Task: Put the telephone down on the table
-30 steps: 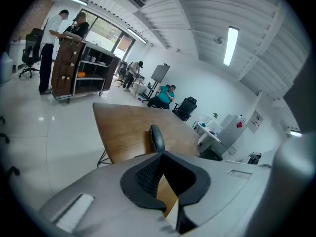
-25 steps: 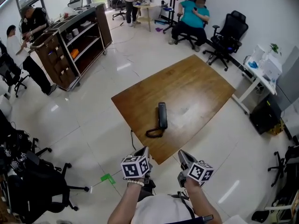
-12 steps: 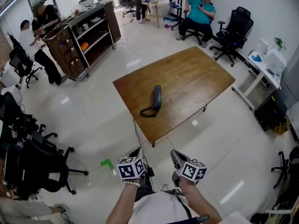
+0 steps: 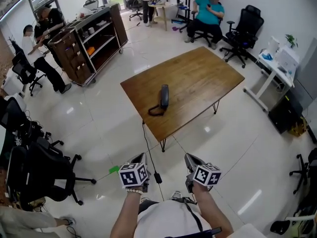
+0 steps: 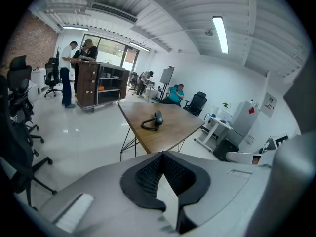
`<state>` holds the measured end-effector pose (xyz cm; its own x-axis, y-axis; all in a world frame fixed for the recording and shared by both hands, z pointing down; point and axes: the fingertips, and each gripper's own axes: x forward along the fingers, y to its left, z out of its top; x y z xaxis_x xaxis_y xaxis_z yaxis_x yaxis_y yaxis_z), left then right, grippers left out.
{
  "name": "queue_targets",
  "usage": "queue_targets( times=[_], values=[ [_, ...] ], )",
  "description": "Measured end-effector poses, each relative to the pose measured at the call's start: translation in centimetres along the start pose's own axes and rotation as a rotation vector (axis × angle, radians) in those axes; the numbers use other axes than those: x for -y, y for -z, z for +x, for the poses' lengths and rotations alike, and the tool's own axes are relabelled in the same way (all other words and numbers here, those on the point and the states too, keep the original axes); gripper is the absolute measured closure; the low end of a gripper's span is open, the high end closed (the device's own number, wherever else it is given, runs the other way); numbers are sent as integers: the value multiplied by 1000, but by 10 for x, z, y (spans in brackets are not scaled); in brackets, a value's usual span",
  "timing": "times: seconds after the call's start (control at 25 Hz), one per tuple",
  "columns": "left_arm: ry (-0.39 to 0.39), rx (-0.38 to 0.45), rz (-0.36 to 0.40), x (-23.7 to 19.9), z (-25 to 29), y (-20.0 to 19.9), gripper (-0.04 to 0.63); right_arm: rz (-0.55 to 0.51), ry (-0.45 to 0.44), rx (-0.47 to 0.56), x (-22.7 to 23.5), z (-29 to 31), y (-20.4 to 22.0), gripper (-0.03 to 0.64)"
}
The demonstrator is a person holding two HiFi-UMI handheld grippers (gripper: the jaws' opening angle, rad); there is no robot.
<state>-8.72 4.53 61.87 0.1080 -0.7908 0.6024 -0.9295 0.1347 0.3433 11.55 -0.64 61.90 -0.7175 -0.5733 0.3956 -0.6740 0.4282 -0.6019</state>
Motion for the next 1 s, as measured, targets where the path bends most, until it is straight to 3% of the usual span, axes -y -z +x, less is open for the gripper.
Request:
queue_targets(
  times=[0.24, 0.68, 1.0],
  values=[
    [47, 4, 1, 0, -16, -4, 595, 13, 15, 60, -18, -18, -6, 612],
    [112, -15, 10, -19, -42, 3, 595, -22, 26, 29, -65, -11, 28, 611],
    [118, -20, -11, -30, -46, 0, 595, -34, 31, 38, -79, -6, 28, 611]
  ],
)
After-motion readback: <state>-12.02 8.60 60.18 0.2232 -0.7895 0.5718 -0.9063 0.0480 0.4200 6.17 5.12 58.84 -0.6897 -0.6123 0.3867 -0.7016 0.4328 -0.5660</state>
